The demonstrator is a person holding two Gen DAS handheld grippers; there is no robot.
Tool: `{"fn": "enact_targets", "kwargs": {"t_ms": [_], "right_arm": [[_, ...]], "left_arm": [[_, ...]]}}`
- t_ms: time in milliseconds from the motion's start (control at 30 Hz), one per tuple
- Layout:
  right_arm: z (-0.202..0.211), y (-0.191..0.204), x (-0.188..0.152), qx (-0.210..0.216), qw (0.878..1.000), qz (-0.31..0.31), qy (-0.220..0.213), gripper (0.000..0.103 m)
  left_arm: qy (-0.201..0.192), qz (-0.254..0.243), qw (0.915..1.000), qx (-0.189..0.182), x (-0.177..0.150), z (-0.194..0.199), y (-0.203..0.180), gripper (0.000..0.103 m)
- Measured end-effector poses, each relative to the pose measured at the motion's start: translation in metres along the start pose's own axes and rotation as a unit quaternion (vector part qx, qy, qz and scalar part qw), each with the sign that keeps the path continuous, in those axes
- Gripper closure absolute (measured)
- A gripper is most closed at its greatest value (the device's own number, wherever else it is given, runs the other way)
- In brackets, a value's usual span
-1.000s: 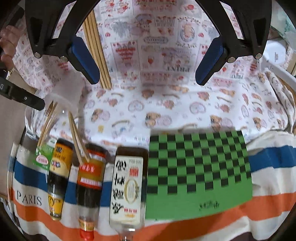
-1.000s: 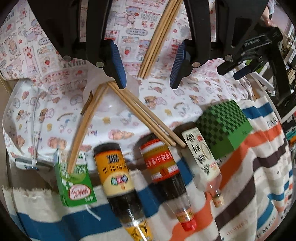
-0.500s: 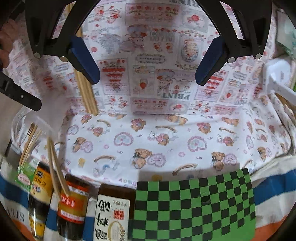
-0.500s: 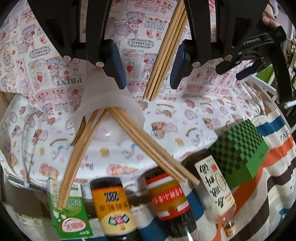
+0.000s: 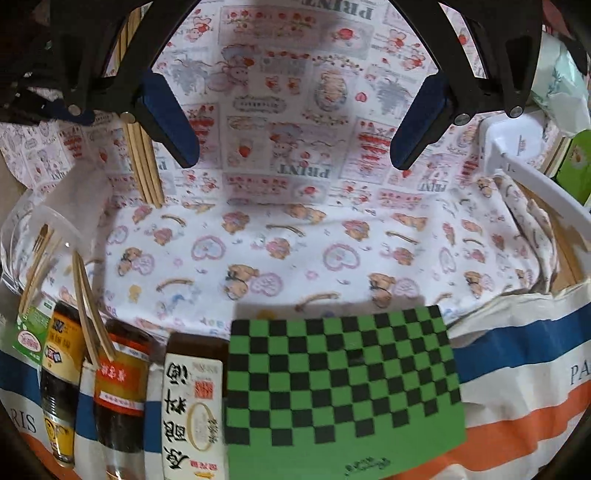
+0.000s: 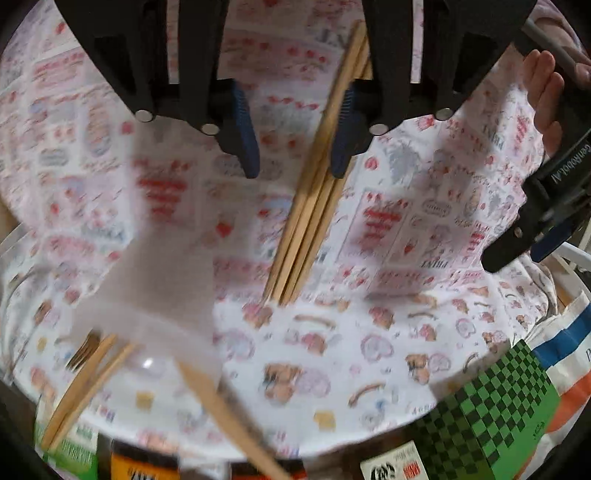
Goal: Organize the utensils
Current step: 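Move both grippers back over the remaining chopsticks on the cloth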
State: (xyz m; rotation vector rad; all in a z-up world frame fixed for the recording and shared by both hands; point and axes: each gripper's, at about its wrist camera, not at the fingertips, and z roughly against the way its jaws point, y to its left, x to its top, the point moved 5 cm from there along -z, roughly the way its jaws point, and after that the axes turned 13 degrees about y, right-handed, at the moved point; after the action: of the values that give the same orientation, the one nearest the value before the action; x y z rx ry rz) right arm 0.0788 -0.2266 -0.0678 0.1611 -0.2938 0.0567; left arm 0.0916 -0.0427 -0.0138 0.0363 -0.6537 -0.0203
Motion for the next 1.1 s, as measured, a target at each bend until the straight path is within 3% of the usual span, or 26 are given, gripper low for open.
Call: {"fn": "enact_targets", "kwargs": {"t_ms": [133,467,600,767,833,867,1033,1100], "right_arm": [[-0.007,0.006,-0.001,-0.021,1.0,0.017,0.002,0.065],[-0.006,0.002,0.001,-0.047,0.999,0.006,0.001,0.066],[-0.008,0.006,-0.001,-0.045,0.999,0.023,0.011,0.077],[-0.01,0.012,-0.002,-0.064,0.997,0.037,-0.002,0.078],[-0.01,0.012,-0.002,-0.072,0.997,0.035,-0.006,0.084],[-0.009,0.012,-0.002,-0.077,0.996,0.035,-0.01,0.093],[-0.002,0.002,0.001,-0.045,0.999,0.013,-0.017,0.095],[0.011,-0.004,0.004,-0.029,0.999,-0.004,-0.044,0.095]], "left_arm": [[0.005,0.035,0.9989,0.032,0.001,-0.001,0.012,0.001],[0.028,0.054,0.998,0.016,-0.001,-0.009,0.021,0.001],[0.032,0.048,0.9983,0.008,-0.003,-0.009,0.016,0.001],[0.03,0.036,0.9986,0.025,-0.002,-0.011,0.014,0.001],[0.034,0.039,0.9985,0.021,-0.003,-0.012,0.014,0.001],[0.034,0.039,0.9984,0.021,-0.003,-0.013,0.015,0.001],[0.032,0.036,0.9984,0.03,-0.003,-0.014,0.014,0.001],[0.035,0.032,0.9986,0.023,-0.004,-0.015,0.011,0.001]]}}
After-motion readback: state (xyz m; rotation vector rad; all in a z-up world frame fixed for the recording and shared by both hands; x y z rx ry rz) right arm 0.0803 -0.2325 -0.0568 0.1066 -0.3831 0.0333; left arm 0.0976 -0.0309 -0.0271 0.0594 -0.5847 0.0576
